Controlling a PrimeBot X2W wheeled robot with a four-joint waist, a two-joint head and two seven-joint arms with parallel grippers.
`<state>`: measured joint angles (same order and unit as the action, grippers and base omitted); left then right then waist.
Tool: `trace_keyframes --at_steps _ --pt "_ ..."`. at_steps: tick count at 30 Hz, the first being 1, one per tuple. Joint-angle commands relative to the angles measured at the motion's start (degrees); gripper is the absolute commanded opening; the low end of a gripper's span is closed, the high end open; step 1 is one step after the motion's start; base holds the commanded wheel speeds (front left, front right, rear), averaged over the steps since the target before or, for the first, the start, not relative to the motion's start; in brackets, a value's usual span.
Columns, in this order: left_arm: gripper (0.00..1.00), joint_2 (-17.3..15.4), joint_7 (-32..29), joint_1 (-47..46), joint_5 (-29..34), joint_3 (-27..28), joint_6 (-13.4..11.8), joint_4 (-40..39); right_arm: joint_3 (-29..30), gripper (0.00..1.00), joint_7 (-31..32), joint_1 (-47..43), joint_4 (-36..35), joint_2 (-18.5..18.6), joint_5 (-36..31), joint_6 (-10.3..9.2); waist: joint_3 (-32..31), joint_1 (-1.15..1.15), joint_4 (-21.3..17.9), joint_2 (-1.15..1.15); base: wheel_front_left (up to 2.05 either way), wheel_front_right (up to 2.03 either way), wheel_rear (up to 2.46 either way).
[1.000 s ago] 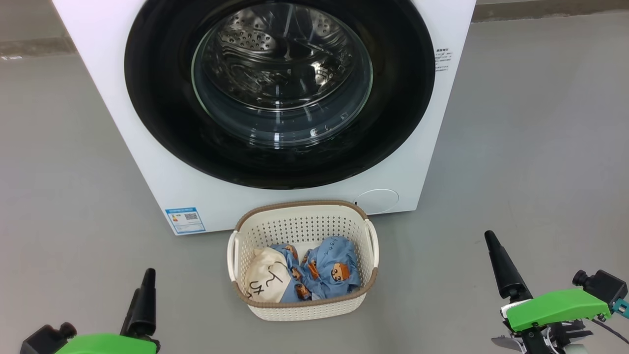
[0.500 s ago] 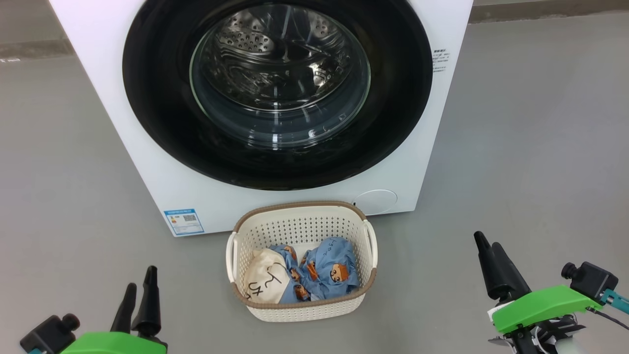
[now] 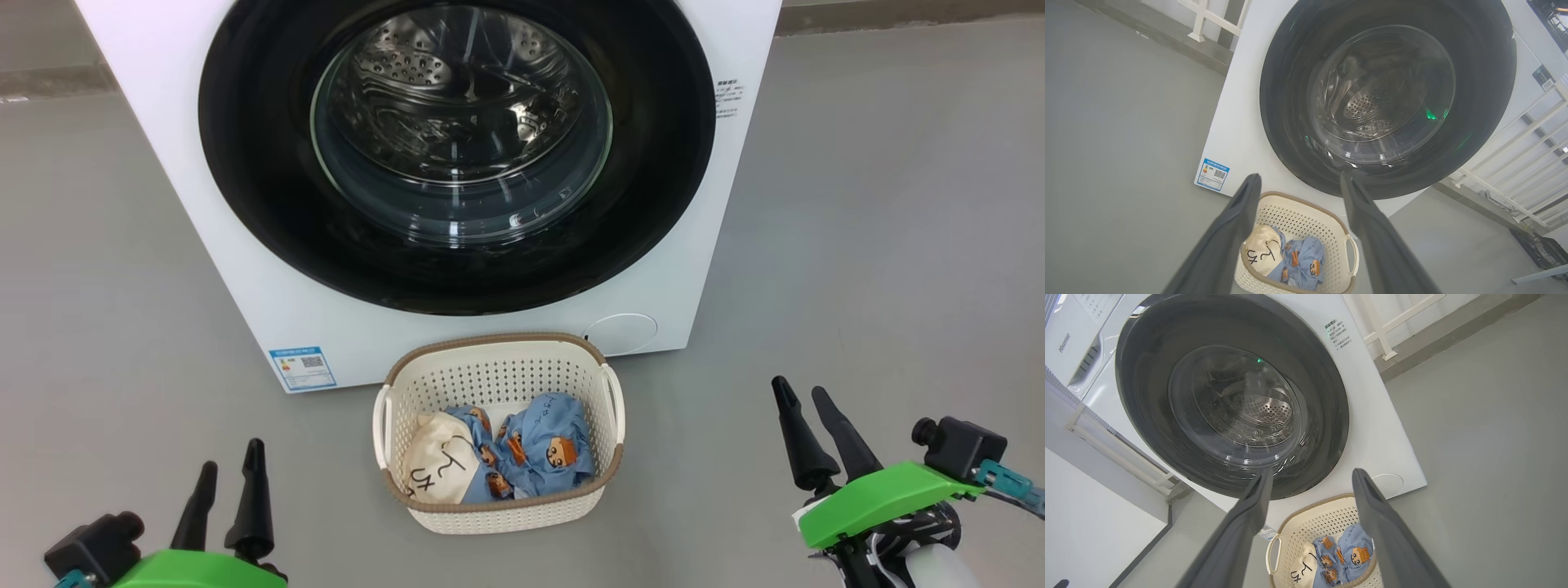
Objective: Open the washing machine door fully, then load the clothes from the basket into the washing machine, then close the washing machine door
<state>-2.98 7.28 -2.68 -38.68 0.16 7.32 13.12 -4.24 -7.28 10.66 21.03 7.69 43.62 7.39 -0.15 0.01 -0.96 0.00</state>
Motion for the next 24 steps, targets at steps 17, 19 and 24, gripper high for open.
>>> trace_keyframes --at_steps 17,19,24 --pt "1.0 -1.2 3.51 -2.59 15.13 2.24 -1.06 -0.99 -2.64 1.0 -3.54 4.35 0.69 1.04 -12.83 0.08 -0.59 -0.01 -0.35 0.0 0.0 0.0 0.0" --pt "1.0 -1.23 3.85 -2.63 16.83 2.23 -1.24 -1.21 -2.17 1.0 -3.88 4.48 0.58 0.94 -14.54 0.08 -0.66 -0.01 -0.37 0.0 0.0 0.0 0.0" --pt "1.0 -1.2 4.86 -2.22 21.11 2.5 -1.62 -1.55 -0.13 1.0 -4.88 4.07 0.33 0.17 -20.1 0.09 -0.79 -0.01 -0.48 0.0 0.0 0.0 0.0"
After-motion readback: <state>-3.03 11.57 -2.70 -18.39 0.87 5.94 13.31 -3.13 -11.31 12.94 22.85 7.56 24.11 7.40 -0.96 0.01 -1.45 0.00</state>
